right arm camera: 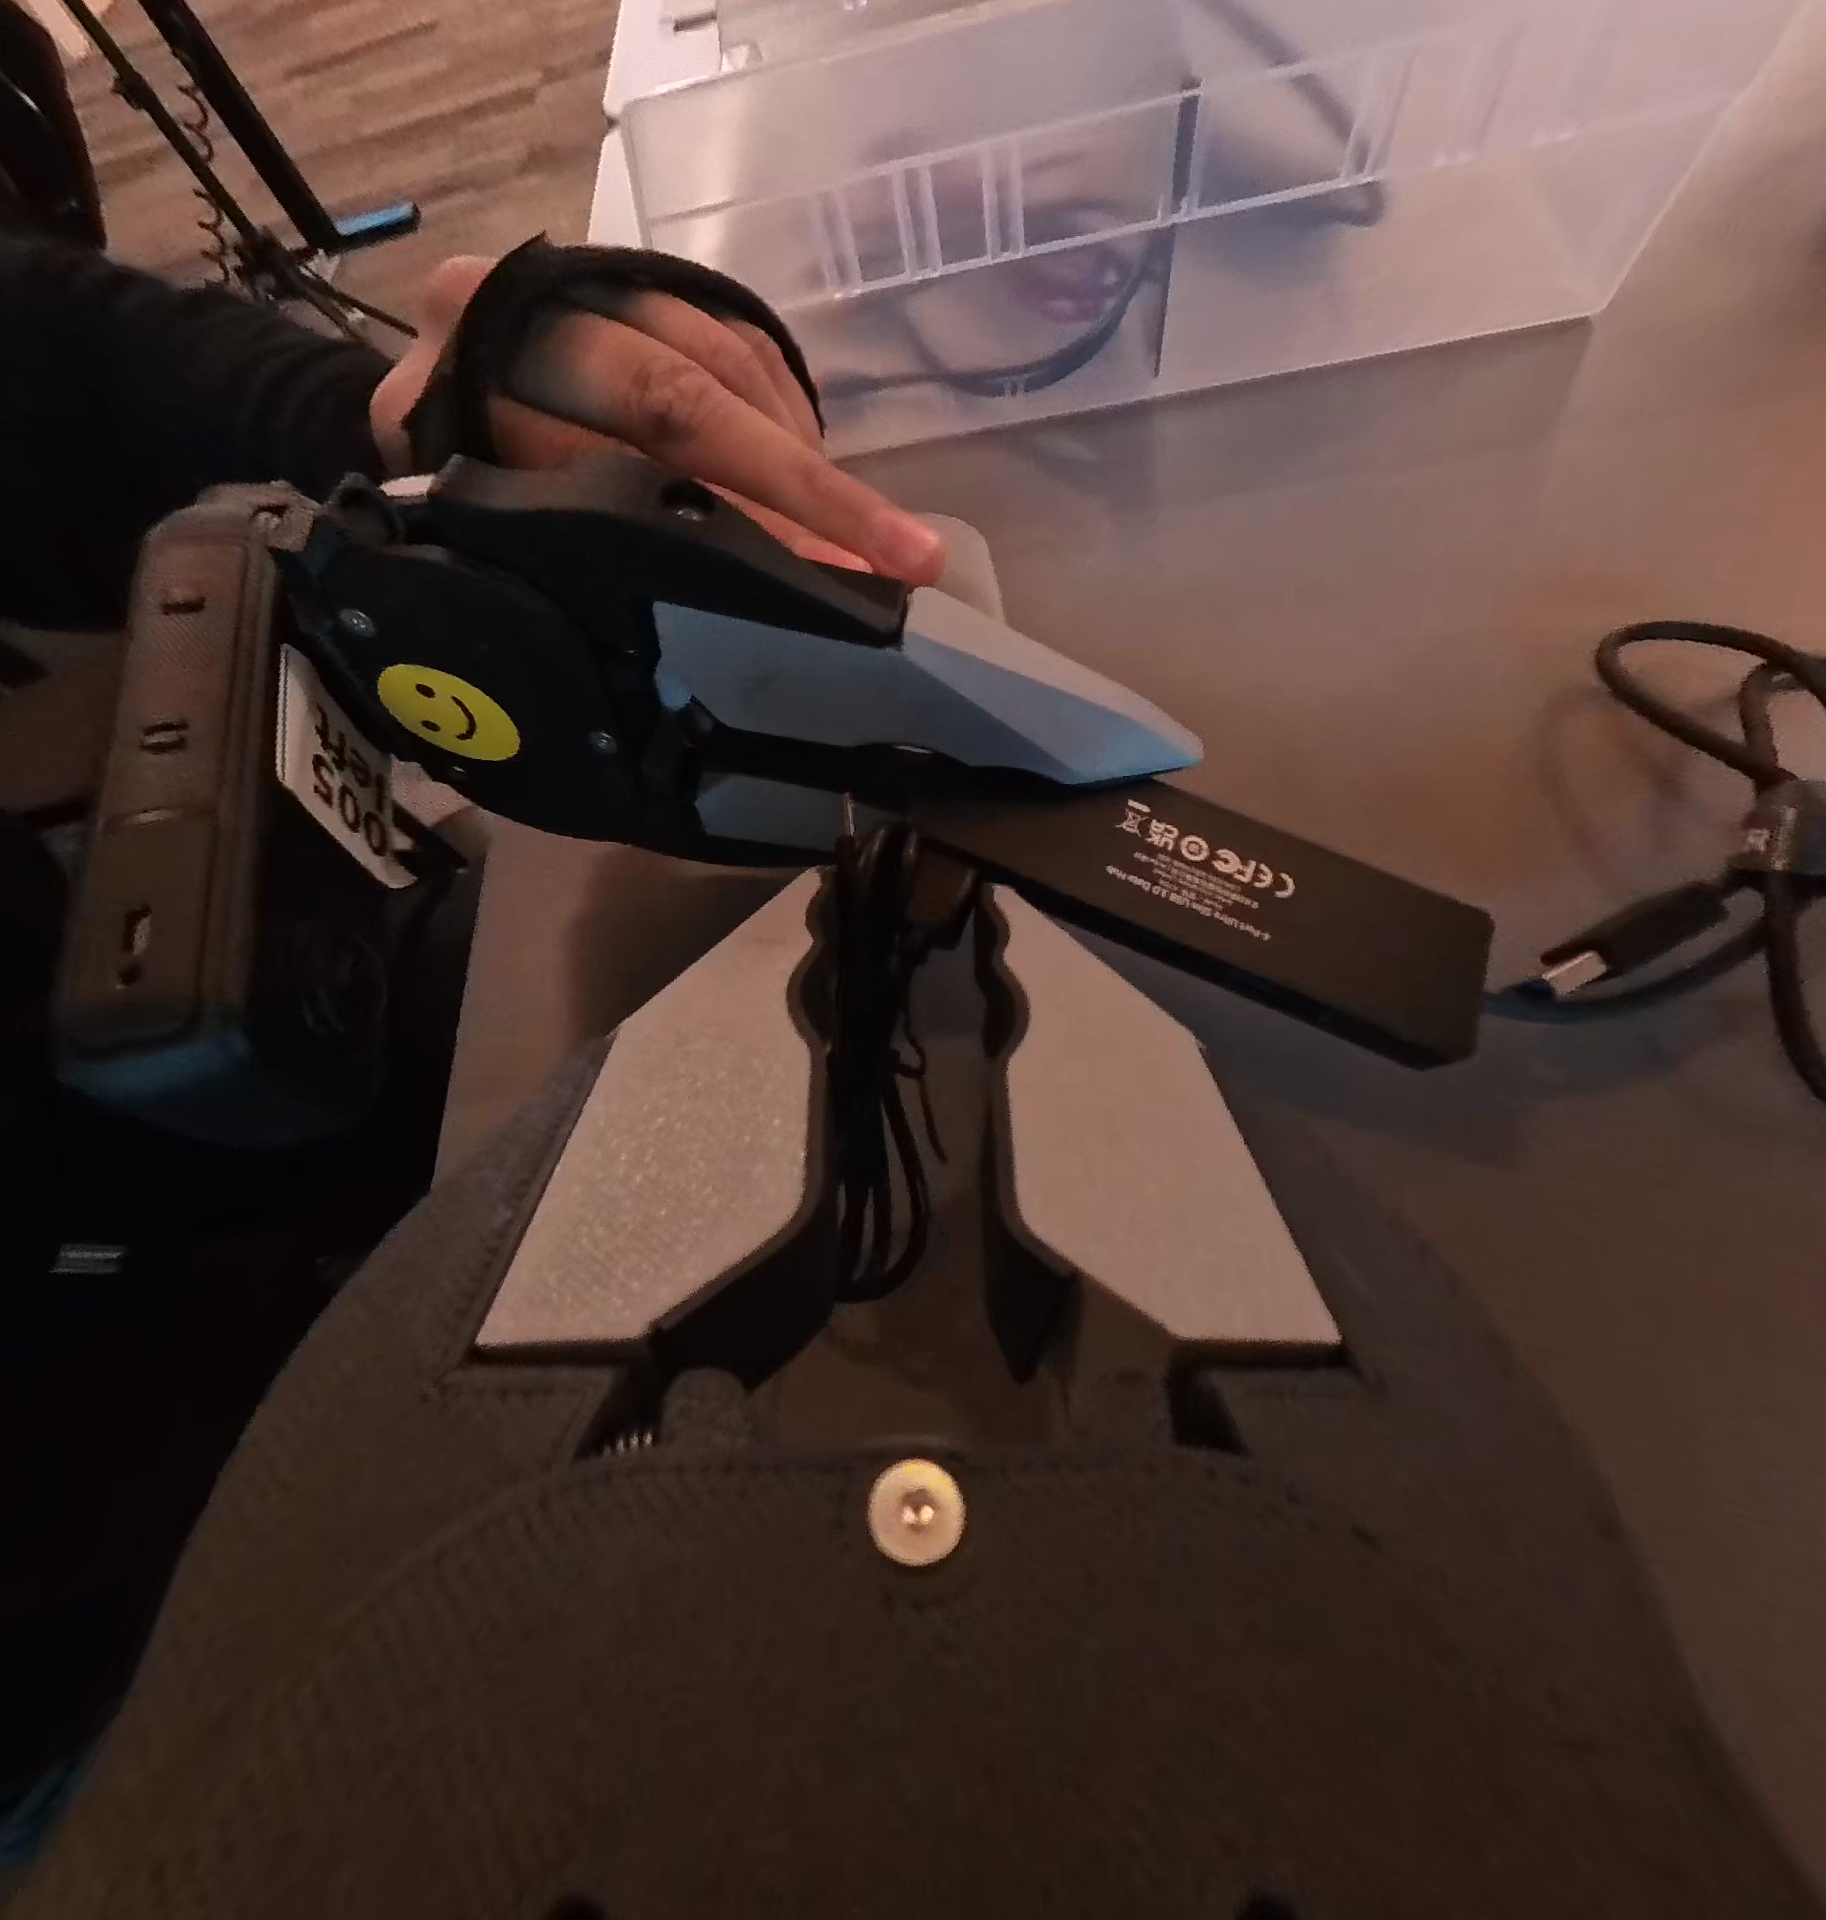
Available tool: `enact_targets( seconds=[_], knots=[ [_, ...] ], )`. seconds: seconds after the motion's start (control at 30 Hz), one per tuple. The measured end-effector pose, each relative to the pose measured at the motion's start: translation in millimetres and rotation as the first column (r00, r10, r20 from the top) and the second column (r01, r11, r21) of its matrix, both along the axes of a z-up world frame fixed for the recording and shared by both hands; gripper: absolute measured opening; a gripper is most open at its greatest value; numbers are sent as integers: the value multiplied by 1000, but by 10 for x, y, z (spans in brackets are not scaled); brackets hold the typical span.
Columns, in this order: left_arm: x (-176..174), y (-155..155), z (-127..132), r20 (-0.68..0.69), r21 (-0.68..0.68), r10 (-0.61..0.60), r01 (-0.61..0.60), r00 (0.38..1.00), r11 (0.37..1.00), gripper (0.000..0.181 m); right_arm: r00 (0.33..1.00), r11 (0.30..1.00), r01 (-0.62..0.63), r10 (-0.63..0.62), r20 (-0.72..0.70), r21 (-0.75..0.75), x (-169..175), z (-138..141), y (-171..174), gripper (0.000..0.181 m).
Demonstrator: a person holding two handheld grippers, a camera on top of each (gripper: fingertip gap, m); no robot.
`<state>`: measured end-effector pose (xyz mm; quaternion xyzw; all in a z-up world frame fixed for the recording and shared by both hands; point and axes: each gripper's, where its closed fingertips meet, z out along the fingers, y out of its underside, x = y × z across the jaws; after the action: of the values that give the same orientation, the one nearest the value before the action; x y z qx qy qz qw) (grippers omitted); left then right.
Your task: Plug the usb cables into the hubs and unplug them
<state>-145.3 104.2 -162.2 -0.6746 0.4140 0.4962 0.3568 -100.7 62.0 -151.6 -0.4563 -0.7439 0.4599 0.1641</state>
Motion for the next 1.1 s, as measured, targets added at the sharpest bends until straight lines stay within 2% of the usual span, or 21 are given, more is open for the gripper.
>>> enact_targets(
  seconds=[0.17, 0.27, 0.33, 0.4, 0.47, 0.53, 0.57, 0.63, 0.7, 0.77, 0.83, 0.9, 1.0, 1.1],
  knots=[
    [38, 47, 211, 27, 108, -67, 64, 997, 992, 9, 992, 999, -33, 29, -122, -28, 106, 338, 121, 22],
    [57, 20, 285, -32, 153, -94, 98, 995, 983, 8, 970, 999, 42, -47, -240, -25, 194, 595, 425, 34],
    [119, 0, 322, -12, 172, -132, 132, 991, 976, 8, 959, 995, 99, -101, -267, -21, 240, 650, 653, 41],
    [243, -14, 367, 13, 200, -205, 198, 979, 960, 8, 964, 997, 77, -76, -253, -6, 285, 602, 710, 55],
    [376, -32, 389, 52, 217, -286, 269, 957, 938, 8, 974, 994, 46, -23, -225, 97, 290, 460, 655, 61],
    [439, -44, 383, 96, 218, -326, 299, 941, 929, 8, 967, 956, 46, 30, -253, 290, 254, 333, 564, 58],
    [462, -46, 356, 125, 206, -345, 316, 930, 926, 9, 957, 917, 76, 42, -287, 391, 217, 281, 541, 58],
    [487, -43, 303, 188, 187, -366, 333, 911, 924, 8, 929, 787, 178, 64, -365, 591, 132, 204, 576, 43],
    [434, -8, 232, 271, 169, -347, 311, 898, 935, 9, 930, 663, 216, 84, -358, 716, 91, 110, 600, 16],
    [391, 24, 137, 397, 132, -316, 287, 862, 949, 10, 946, 602, 209, 75, -314, 771, 76, 6, 646, 13],
    [327, 26, 164, 453, 131, -265, 230, 852, 964, 11, 954, 561, 223, 42, -297, 797, 86, -32, 762, 11],
    [299, -37, 264, 485, 156, -232, 177, 843, 972, 11, 957, 551, 237, 9, -290, 800, 115, -44, 870, 11],
    [315, -274, 339, 614, 109, -146, 100, 776, 989, 24, 966, 579, 218, -11, -259, 786, 141, -108, 904, 11],
    [85, -631, 704, 669, 122, -80, -4, 739, 992, 16, 981, 552, 178, -37, -190, 814, 141, -268, 958, 14]
  ],
)
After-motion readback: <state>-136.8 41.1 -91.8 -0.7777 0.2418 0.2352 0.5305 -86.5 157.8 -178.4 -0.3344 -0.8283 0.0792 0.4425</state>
